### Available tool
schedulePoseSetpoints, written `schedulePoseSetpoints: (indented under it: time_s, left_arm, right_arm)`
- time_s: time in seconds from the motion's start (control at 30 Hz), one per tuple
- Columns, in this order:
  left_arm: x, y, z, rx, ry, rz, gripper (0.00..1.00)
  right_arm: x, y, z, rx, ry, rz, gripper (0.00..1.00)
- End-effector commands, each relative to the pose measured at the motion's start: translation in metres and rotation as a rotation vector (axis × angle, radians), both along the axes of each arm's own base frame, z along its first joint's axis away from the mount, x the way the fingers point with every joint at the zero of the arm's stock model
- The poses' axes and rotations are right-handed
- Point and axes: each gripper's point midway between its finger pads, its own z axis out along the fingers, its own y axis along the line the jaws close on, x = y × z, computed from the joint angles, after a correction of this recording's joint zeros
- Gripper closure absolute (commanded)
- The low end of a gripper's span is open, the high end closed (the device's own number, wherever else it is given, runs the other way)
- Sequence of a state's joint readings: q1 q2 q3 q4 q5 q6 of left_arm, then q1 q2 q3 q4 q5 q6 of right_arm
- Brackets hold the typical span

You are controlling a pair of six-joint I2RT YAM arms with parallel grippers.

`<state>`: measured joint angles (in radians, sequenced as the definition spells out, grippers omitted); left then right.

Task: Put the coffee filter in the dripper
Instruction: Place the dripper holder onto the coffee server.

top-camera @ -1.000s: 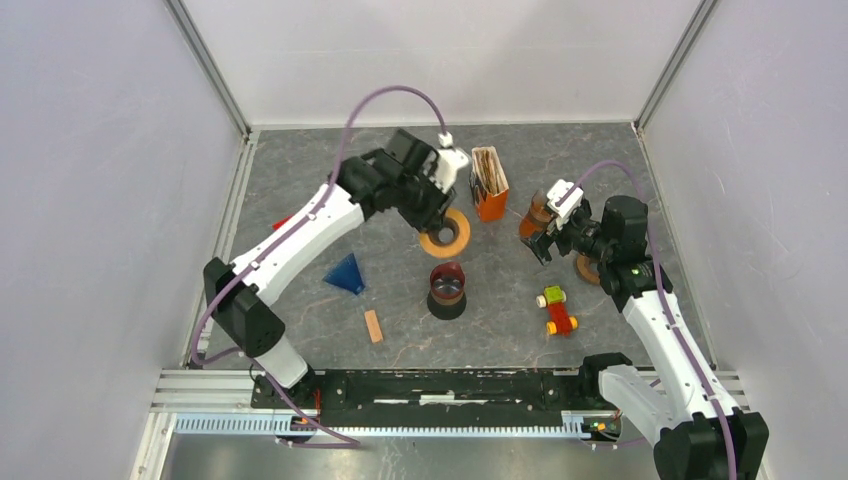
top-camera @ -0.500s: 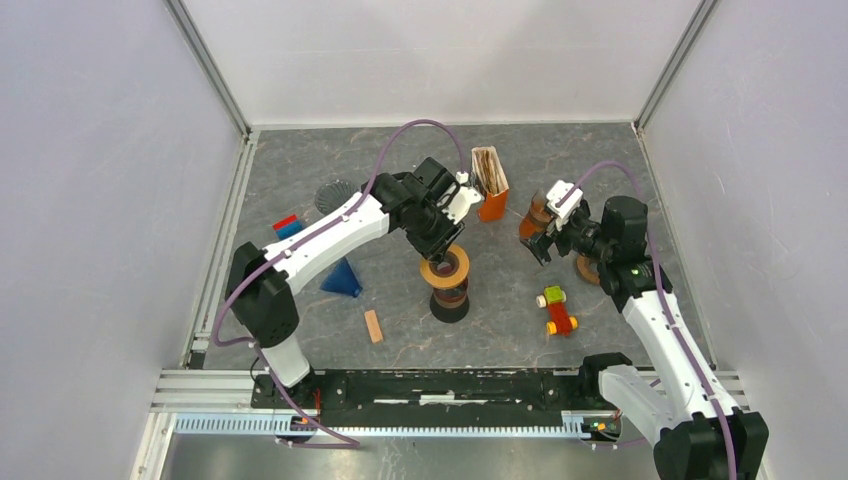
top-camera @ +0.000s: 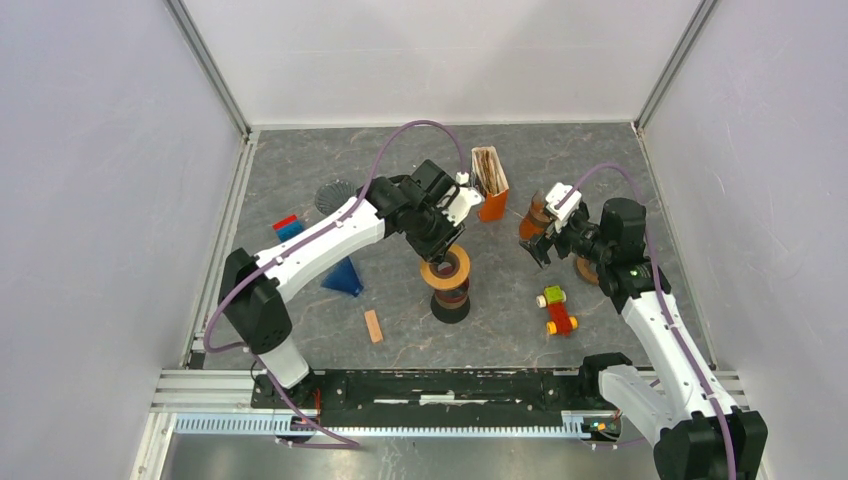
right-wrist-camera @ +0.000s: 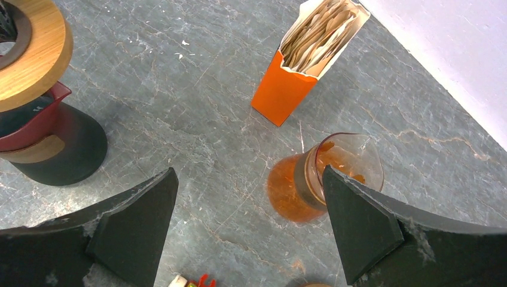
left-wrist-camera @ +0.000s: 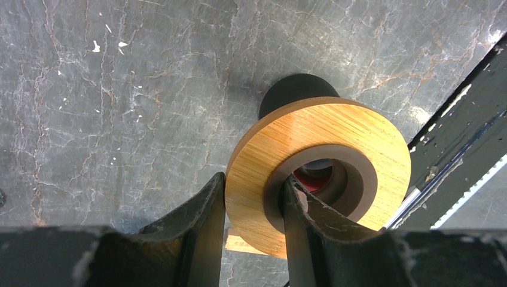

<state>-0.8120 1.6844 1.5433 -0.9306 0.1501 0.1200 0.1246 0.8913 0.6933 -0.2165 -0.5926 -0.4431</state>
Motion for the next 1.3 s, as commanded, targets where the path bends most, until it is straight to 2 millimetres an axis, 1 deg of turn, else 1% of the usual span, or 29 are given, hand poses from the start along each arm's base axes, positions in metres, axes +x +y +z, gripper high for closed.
schedulePoseSetpoints:
  time_s: [0.0,0.13,0.3,0.57,0.83,0.93,1.07,1.17,1.27]
  left_arm:
    - [-0.007,-0.009,0.02,-0.066,-0.046,-0.018,0.81]
    - [-0.012,-0.012,0.018,-0.058,-0.05,-0.04,0.81]
    - [-0.013,-0.016,0.007,-0.026,-0.047,-0.053,0.79]
    - [-0.009,-0.018,-0.009,0.025,-0.046,-0.062,0.7]
    - [-0.01,-0.023,-0.014,0.038,-0.044,-0.079,0.64]
    - [-0.011,-0.023,-0.013,0.037,-0.046,-0.084,0.61]
    - [-0.011,-0.022,-0.009,0.035,-0.056,-0.088,0.54]
    - [-0.011,-0.022,-0.003,0.028,-0.068,-0.087,0.46]
    - [-0.011,-0.021,0.003,0.02,-0.075,-0.087,0.41]
  right_arm:
    - [0.003,0.002,0.01,0.009,-0.052,0.011,0.02]
    - [0.003,0.001,0.009,0.009,-0.051,0.008,0.02]
    - [0.002,0.002,0.009,0.014,-0.05,0.012,0.02]
    - [0.001,0.002,0.009,0.018,-0.051,0.016,0.02]
    - [-0.001,0.003,0.009,0.02,-0.054,0.021,0.02]
    - [-0.001,0.003,0.008,0.02,-0.052,0.02,0.02]
    - [0.0,0.003,0.008,0.021,-0.052,0.02,0.02]
    - [0.0,0.003,0.008,0.021,-0.049,0.02,0.02]
    - [0.0,0.003,0.008,0.022,-0.049,0.021,0.02]
